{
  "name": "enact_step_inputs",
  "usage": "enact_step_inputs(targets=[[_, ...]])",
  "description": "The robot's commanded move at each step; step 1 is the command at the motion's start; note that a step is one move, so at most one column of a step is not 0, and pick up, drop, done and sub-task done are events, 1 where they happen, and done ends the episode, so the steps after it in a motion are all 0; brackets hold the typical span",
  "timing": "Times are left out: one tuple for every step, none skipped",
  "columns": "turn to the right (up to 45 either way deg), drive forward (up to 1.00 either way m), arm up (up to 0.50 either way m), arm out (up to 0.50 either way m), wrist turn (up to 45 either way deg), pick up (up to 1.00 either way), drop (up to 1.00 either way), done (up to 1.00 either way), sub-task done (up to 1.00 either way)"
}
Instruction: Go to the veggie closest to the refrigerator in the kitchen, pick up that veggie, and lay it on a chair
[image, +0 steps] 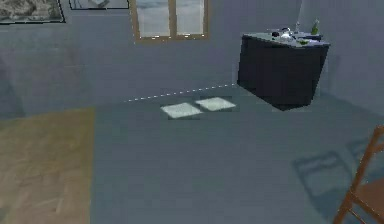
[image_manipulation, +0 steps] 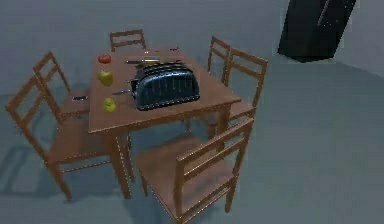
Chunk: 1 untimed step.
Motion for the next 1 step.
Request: enact_step_inputs(targets=[[0.0,0.05,0.00,0.00,0.0,0.00,0.00,0.00,0.00]])
